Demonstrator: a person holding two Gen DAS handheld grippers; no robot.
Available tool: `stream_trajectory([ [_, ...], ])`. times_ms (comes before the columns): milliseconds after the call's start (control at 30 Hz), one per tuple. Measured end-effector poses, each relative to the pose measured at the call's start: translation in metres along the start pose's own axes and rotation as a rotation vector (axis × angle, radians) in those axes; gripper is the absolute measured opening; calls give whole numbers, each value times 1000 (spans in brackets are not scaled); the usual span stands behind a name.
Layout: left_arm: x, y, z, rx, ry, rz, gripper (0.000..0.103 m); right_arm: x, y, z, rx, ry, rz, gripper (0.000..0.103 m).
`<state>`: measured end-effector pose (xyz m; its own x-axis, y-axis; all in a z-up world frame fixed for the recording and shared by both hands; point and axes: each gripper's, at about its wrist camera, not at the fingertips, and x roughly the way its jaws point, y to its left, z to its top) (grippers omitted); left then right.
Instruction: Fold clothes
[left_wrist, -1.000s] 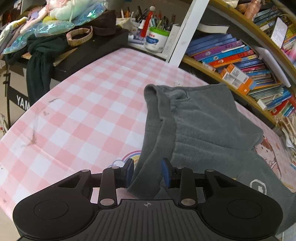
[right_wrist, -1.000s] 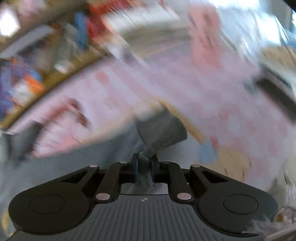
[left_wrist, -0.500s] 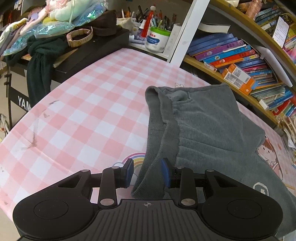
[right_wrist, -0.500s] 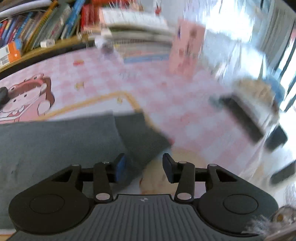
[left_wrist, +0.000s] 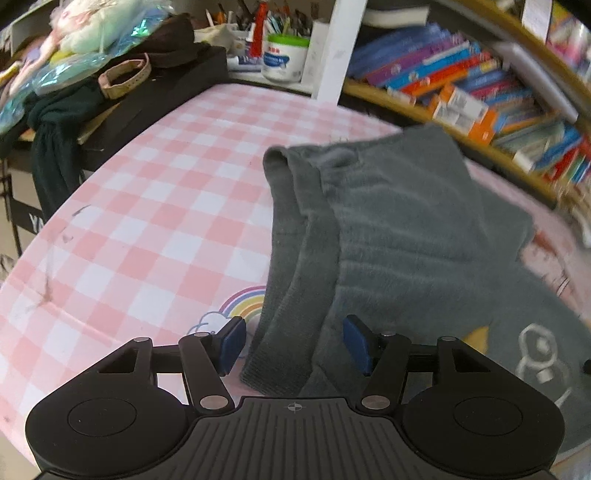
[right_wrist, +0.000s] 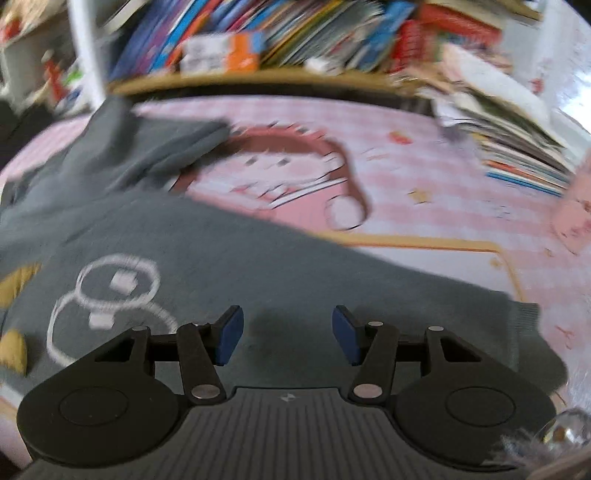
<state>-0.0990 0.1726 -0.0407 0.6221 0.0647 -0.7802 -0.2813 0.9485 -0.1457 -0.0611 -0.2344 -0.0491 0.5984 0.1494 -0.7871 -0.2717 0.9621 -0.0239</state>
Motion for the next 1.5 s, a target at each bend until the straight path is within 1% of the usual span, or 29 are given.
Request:
stream_trajectory([
  [67, 1, -6, -2, 37, -3, 22, 45, 4, 7, -4, -17, 22, 12, 52],
  [133, 0, -7, -3, 68, -8, 23, 39, 4, 9, -7, -10, 26, 15, 53],
  [167, 0, -7, -3, 77, -9, 20, 37, 3, 10, -7, -4, 26, 15, 53],
  [267, 1, 0, 2, 56, -8, -2, 27, 5, 9, -7, 11, 28, 20, 55],
  [300, -1, 2, 5, 46, -23, 5, 22, 6, 10, -7, 10, 29, 27, 56],
  [367, -11, 1, 10, 43, -79, 36, 19, 5, 15, -7, -7, 33, 55, 59],
  [400, -16, -1, 13, 46, -113, 55, 1, 4, 20, -8, -25, 34, 65, 60],
  [433, -22, -2, 16, 45, -140, 66, 3, 4, 24, -8, -40, 35, 67, 61],
  [500, -29, 4, 22, 20, -146, 51, 4, 4, 28, -9, -49, 33, 68, 63],
  [567, -27, 10, 21, 8, -122, 46, 5, 4, 28, -9, -41, 32, 70, 63],
  [667, -16, 18, 8, -2, -53, 55, 5, 5, 29, -10, -37, 30, 68, 64],
  [733, -16, 21, 1, -1, -46, 55, 9, 5, 30, -10, -37, 29, 66, 65],
  [767, -15, 22, -1, -2, -43, 50, 10, 5, 31, -10, -37, 29, 66, 66],
  [833, -15, 25, 1, -9, -30, 27, 12, 5, 32, -10, -34, 28, 65, 67],
  [933, -17, 29, 5, -29, -15, 17, 15, 6, 33, -9, -32, 28, 62, 70],
  [967, -20, 29, 6, -32, -32, 20, 15, 6, 33, -10, -30, 28, 61, 71],
  [1067, -32, 22, 10, -20, -120, 22, 15, 6, 34, -10, -25, 26, 58, 72],
  [1133, -36, 15, 14, 8, -164, -18, 15, 6, 35, -9, -22, 29, 55, 73],
  [1233, -33, 3, 19, 50, -175, -81, 15, 6, 37, -8, -20, 34, 50, 74],
  [1367, -14, -7, 17, 77, -100, -138, 15, 7, 37, -7, -19, 43, 49, 74],
  [1467, 6, -2, 8, 45, 5, -137, 15, 7, 35, -4, -14, 48, 54, 74],
  [1500, 10, 1, 4, 27, 14, -141, 15, 7, 33, 2, 5, 42, 67, 73],
])
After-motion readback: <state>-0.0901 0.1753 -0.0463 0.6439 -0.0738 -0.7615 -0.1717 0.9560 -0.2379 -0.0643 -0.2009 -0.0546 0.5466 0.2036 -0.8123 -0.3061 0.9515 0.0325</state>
